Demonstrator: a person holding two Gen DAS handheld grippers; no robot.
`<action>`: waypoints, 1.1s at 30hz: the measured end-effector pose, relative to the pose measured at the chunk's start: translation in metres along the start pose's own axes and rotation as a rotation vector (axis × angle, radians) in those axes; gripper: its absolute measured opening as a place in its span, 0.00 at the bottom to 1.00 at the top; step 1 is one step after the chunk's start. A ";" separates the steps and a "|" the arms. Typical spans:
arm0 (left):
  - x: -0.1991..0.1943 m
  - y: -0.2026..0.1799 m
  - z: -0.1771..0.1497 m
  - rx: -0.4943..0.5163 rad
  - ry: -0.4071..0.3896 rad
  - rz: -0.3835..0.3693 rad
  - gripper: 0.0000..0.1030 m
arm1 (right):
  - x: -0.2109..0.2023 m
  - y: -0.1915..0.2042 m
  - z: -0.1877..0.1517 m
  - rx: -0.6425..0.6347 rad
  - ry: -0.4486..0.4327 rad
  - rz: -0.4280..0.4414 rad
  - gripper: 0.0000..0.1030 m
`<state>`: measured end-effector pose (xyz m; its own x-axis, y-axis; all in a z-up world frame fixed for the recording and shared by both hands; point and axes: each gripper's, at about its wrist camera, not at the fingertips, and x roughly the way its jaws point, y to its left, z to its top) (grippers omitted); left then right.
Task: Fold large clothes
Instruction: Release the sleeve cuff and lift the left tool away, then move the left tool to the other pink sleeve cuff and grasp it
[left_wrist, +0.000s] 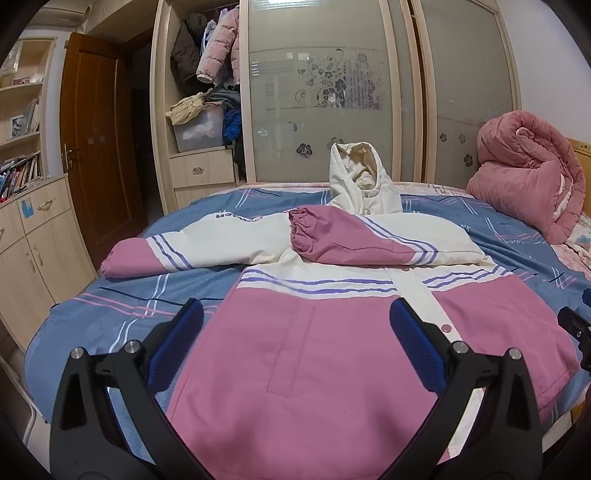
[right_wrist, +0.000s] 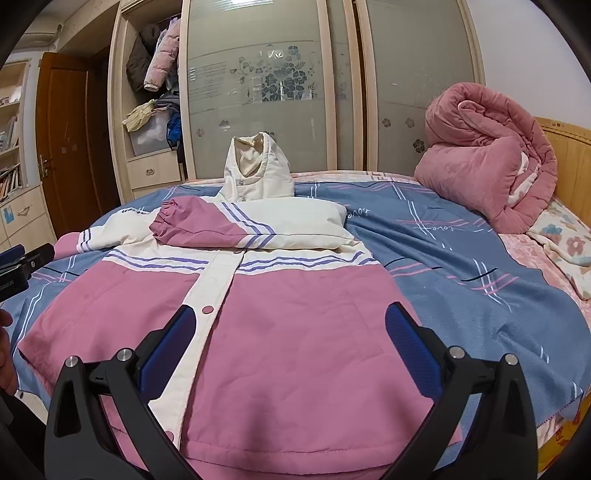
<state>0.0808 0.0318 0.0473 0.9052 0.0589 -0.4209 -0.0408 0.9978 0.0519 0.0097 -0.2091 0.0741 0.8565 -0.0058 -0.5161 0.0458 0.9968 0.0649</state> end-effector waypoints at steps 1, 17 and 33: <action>0.001 0.000 0.000 0.001 0.002 0.000 0.98 | 0.001 0.000 0.000 0.000 0.002 -0.002 0.99; 0.003 -0.002 -0.003 -0.011 0.002 -0.024 0.98 | 0.002 -0.002 -0.001 0.006 0.007 -0.006 0.99; 0.030 0.083 -0.003 -0.296 0.076 -0.157 0.98 | -0.002 -0.005 -0.001 0.020 0.002 0.021 0.99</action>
<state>0.1033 0.1164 0.0361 0.8764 -0.1051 -0.4701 -0.0346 0.9596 -0.2791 0.0072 -0.2137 0.0739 0.8563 0.0155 -0.5163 0.0382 0.9949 0.0932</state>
